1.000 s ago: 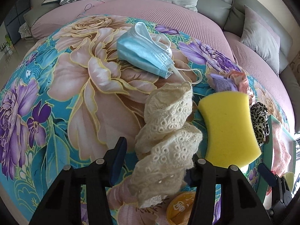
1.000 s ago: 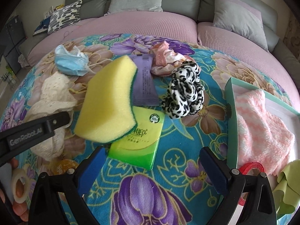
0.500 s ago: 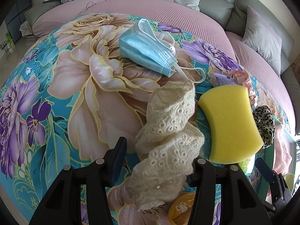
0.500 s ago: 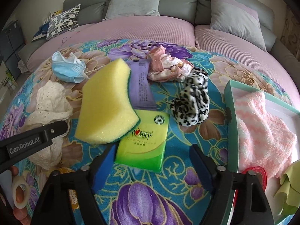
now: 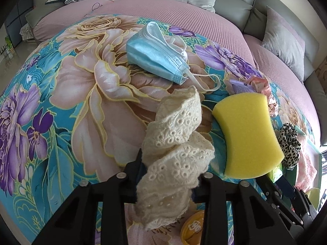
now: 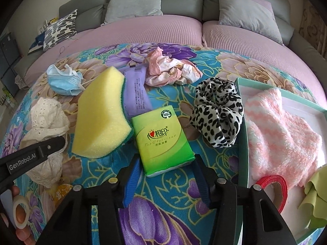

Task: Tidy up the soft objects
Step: 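Grasp the cream lace cloth with the left tool while the right tool grasps a green tissue pack, then carry the lace cloth and tissue pack over the teal-rimmed tray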

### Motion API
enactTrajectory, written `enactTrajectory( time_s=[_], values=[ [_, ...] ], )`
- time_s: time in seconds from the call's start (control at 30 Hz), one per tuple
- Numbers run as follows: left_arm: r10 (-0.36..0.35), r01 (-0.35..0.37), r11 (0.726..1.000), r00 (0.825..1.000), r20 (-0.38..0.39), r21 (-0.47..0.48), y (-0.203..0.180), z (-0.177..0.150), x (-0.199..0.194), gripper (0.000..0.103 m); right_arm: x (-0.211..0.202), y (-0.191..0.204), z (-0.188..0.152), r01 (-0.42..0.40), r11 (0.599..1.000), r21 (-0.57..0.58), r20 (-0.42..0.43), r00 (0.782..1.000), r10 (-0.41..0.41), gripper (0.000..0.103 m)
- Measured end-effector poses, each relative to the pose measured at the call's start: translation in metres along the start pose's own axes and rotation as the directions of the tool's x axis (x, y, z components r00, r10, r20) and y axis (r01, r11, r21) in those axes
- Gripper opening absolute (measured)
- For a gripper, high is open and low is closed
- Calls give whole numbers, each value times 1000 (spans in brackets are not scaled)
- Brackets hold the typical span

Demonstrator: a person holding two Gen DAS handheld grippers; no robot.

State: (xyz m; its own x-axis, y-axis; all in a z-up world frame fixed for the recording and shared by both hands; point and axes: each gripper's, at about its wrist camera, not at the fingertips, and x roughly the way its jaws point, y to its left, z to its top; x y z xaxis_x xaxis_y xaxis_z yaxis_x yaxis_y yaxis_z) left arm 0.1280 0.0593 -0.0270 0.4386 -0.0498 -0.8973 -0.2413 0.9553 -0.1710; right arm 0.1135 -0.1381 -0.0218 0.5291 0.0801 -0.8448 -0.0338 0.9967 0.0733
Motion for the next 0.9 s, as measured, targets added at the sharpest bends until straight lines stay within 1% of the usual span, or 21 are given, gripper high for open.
enactTrajectory(
  time_s=[0.07,0.4,0.63,0.73,0.9],
  values=[
    [-4,4,1000,1000,4,1,0,0,-1,31,0,0,0,1,1000,-1,-1,1000,-1,53],
    [-1,0,1000,999,33,22,-4,0,-4,28,-3,-3,0,-8,1000,9,3,1000,8,53],
    [2,-4,999,998,66,43,-9,0,-10,21,-8,-6,1,-25,999,21,15,1000,25,52],
    [-5,1,999,997,82,49,-10,1,-15,19,-13,-7,1,-29,999,24,27,999,29,52],
    [-27,20,998,992,120,60,-14,1,-29,18,-27,-11,4,-31,999,29,65,997,29,52]
  ],
)
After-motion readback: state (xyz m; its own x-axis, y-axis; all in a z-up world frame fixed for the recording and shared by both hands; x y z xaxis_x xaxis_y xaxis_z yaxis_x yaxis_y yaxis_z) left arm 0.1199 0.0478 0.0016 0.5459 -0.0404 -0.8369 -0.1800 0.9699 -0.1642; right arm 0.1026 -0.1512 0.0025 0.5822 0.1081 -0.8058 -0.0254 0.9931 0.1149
